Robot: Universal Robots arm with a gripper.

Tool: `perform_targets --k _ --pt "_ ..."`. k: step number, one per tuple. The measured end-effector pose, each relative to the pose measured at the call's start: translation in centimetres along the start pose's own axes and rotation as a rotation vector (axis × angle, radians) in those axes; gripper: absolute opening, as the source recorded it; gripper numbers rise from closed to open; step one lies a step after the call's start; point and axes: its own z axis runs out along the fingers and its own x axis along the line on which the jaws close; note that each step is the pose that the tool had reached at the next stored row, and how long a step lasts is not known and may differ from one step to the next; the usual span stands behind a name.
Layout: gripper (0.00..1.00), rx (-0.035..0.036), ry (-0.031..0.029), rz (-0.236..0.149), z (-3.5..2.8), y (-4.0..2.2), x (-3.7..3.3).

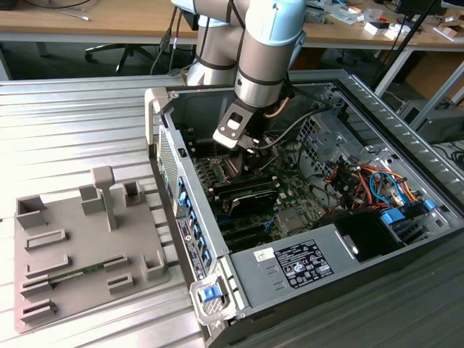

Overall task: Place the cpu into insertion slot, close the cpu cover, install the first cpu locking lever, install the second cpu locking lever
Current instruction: 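Place the cpu into insertion slot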

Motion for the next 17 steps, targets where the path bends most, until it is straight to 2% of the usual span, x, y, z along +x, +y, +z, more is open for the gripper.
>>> perform_targets --k 12,17 --pt "0.54 0.0001 -0.0004 0.001 0.26 0.12 0.35" --pt "0.54 0.0002 -0.0009 0.001 0.32 0.38 0.81"
